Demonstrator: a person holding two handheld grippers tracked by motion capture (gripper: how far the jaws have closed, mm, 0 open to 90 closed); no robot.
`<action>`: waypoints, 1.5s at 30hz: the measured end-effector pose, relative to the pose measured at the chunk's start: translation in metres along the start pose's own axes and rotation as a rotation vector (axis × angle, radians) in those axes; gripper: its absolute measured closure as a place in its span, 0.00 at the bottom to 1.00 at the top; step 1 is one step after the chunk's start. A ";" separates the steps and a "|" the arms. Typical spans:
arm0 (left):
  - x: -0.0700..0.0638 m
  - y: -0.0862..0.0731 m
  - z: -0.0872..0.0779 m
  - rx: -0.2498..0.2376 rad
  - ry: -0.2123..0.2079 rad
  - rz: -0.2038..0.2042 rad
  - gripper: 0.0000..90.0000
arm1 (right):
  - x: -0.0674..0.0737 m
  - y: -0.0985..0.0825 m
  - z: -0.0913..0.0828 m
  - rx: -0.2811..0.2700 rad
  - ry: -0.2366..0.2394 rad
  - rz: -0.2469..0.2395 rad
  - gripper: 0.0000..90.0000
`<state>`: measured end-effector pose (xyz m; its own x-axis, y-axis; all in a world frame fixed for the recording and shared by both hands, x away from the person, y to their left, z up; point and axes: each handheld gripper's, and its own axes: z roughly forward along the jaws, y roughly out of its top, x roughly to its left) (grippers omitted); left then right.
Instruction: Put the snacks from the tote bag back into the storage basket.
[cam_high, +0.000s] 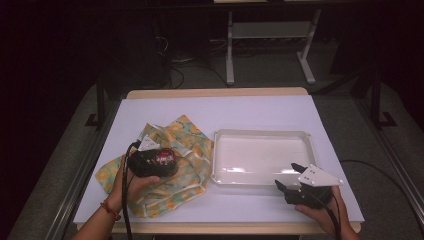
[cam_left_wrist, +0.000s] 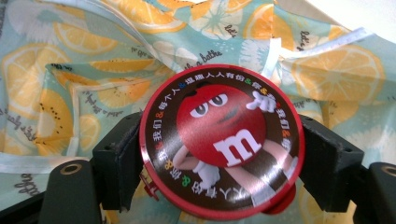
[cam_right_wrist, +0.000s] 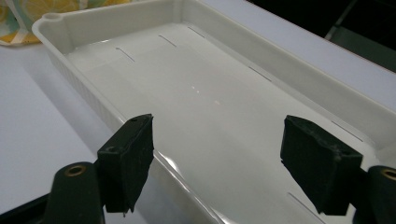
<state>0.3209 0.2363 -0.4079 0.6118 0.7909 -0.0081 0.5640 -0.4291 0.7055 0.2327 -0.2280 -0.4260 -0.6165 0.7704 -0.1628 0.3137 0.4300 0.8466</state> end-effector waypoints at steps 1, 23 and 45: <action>0.000 0.001 0.002 0.008 0.002 -0.010 0.27 | 0.000 0.000 0.000 0.000 0.000 -0.001 0.28; -0.001 0.003 0.010 -0.006 0.010 -0.010 0.28 | 0.000 -0.001 0.001 0.005 0.005 -0.010 0.28; -0.006 0.003 0.008 -0.004 0.027 0.021 0.28 | -0.002 -0.002 0.001 0.007 0.003 -0.007 0.28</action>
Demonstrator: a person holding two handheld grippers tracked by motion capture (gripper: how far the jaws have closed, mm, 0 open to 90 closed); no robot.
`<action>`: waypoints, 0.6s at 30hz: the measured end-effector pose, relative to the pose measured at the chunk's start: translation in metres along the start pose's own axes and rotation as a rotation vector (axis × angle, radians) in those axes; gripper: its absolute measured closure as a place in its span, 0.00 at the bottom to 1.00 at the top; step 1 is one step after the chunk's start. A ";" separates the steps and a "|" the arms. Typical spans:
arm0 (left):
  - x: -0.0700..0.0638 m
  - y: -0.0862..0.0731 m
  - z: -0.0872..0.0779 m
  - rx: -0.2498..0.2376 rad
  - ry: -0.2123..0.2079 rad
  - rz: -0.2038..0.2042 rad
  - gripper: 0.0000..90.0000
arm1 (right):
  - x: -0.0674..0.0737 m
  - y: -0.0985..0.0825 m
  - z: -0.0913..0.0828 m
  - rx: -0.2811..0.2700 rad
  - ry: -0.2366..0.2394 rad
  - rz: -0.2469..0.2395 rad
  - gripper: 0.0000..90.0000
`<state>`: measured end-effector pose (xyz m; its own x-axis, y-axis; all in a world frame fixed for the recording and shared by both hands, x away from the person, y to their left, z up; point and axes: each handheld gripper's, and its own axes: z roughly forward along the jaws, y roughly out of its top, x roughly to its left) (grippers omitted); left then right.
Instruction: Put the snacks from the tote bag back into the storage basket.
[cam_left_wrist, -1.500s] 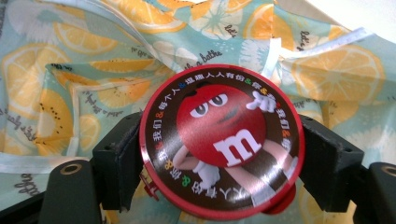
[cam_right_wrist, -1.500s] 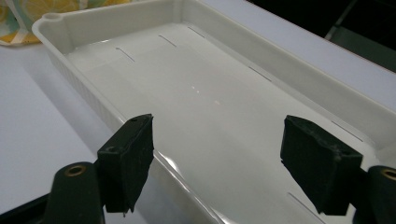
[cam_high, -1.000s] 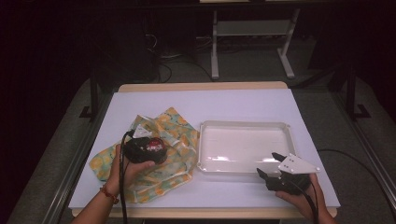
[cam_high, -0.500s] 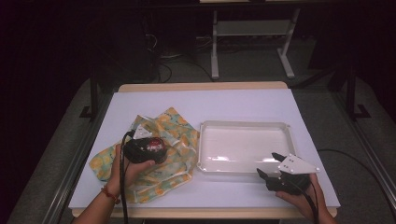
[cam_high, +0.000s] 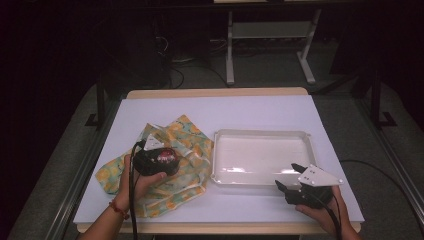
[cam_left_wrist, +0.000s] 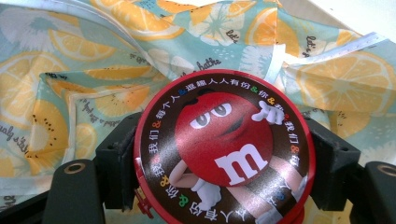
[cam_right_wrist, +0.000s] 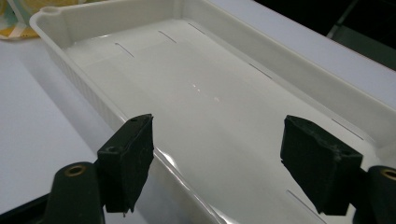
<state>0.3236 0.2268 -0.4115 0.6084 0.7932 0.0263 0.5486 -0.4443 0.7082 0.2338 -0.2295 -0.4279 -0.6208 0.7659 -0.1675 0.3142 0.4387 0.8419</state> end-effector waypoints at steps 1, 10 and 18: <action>0.000 0.000 0.000 0.001 -0.001 0.000 0.28 | 0.000 0.000 0.000 0.000 -0.001 0.000 0.28; 0.001 0.001 -0.002 -0.009 -0.007 -0.004 0.28 | 0.000 0.000 0.000 0.001 -0.002 0.001 0.28; 0.000 0.002 -0.005 -0.022 -0.012 -0.006 0.28 | -0.001 0.000 -0.001 -0.001 -0.004 -0.002 0.28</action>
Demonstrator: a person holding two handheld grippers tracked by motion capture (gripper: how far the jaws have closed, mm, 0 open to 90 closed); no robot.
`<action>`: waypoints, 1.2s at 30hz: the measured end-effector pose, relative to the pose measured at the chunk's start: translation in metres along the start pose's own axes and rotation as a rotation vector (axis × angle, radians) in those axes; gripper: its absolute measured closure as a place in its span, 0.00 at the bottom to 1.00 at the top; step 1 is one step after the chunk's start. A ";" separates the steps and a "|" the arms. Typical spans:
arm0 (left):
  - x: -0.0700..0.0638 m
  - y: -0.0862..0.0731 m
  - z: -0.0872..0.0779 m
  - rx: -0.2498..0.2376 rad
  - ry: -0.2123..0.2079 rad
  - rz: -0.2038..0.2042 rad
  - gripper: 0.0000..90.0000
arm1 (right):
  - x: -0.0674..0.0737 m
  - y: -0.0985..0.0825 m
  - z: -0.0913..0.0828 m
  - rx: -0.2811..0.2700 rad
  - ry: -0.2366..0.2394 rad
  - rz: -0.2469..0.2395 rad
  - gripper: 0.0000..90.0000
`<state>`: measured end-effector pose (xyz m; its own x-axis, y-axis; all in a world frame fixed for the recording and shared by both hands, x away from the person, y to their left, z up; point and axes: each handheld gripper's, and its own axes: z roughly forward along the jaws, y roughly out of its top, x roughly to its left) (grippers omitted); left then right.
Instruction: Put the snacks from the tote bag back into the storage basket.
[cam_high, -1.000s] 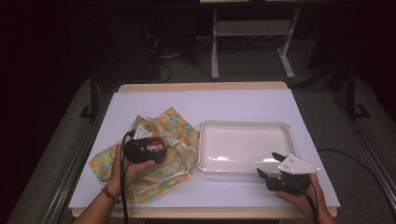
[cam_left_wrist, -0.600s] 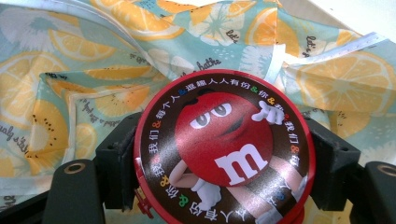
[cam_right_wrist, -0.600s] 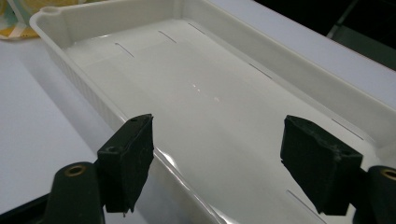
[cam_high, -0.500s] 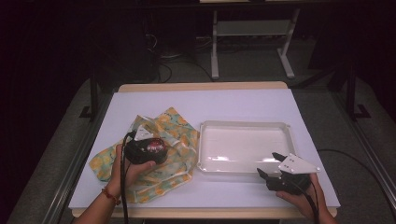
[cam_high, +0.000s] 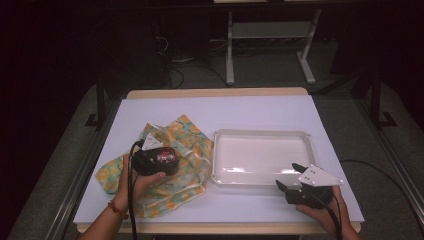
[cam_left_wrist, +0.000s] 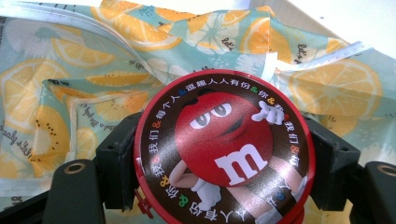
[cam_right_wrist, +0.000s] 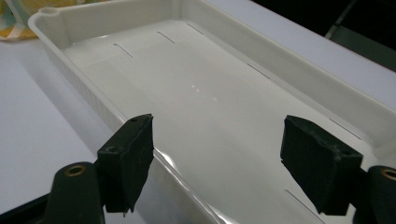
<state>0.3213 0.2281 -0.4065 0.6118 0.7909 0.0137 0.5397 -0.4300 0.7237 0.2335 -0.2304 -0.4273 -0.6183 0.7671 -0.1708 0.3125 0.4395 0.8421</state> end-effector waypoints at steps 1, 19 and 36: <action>-0.001 0.001 -0.001 0.000 0.001 0.004 0.28 | 0.000 0.000 0.000 0.000 0.000 0.001 0.28; -0.003 0.007 -0.010 -0.015 -0.008 0.014 0.28 | 0.000 0.000 0.000 0.000 0.001 0.000 0.28; -0.003 0.010 -0.015 -0.030 -0.007 0.006 0.28 | -0.001 0.001 -0.001 -0.008 -0.002 0.004 0.28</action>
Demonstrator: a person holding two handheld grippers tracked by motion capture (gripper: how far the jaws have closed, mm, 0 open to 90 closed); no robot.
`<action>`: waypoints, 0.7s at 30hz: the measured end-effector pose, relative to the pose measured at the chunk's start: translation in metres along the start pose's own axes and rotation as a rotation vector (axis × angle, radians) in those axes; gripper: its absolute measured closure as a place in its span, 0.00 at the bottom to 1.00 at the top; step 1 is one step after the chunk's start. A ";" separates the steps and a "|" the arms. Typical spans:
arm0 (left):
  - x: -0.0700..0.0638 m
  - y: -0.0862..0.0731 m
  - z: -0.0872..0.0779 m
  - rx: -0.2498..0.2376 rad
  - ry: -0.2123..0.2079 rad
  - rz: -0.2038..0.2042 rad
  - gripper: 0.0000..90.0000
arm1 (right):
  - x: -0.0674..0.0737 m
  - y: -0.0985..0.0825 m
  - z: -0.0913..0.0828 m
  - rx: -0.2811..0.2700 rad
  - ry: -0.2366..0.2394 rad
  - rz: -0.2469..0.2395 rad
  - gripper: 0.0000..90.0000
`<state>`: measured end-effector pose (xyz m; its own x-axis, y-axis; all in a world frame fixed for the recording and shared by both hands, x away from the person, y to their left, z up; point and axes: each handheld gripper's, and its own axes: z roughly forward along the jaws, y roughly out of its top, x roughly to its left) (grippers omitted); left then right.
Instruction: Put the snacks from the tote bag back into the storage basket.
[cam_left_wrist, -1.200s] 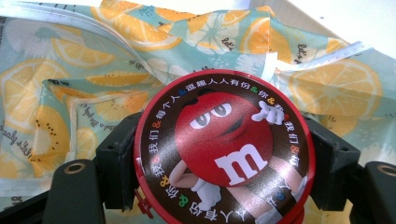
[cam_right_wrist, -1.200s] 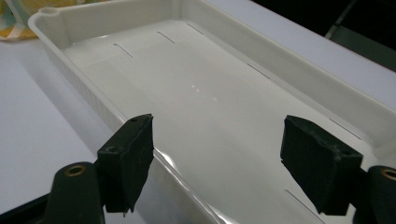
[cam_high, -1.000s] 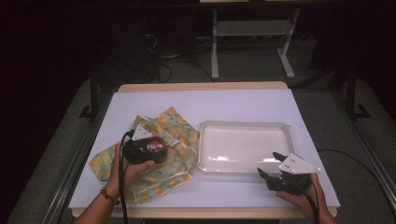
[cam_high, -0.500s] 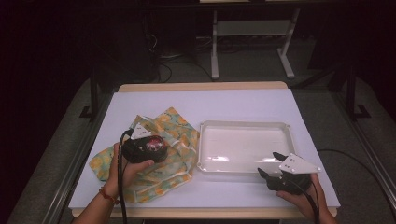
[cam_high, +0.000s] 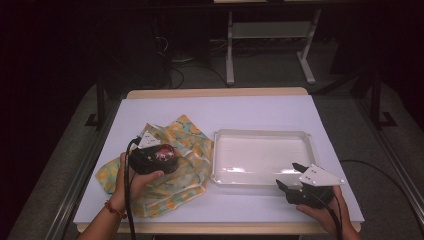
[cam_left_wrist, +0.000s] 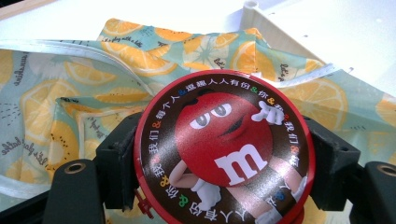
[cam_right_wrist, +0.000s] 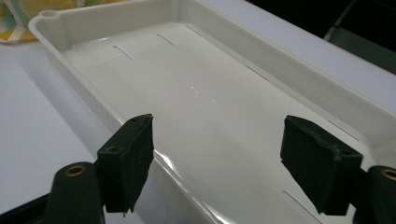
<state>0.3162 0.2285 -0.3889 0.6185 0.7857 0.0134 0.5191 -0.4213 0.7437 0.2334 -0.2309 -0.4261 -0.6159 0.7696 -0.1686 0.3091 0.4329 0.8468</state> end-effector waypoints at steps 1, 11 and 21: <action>0.000 0.000 0.000 -0.001 -0.001 0.001 0.28 | 0.000 0.000 0.000 0.000 0.001 0.000 0.28; 0.000 0.003 -0.005 -0.012 0.000 0.006 0.28 | 0.000 0.000 0.000 0.004 0.001 0.001 0.28; 0.001 0.004 -0.006 -0.014 -0.003 0.008 0.28 | 0.000 0.000 0.000 0.004 0.001 0.001 0.28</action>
<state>0.3151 0.2305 -0.3816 0.6241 0.7812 0.0173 0.5060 -0.4209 0.7529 0.2337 -0.2308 -0.4265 -0.6165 0.7694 -0.1673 0.3126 0.4341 0.8449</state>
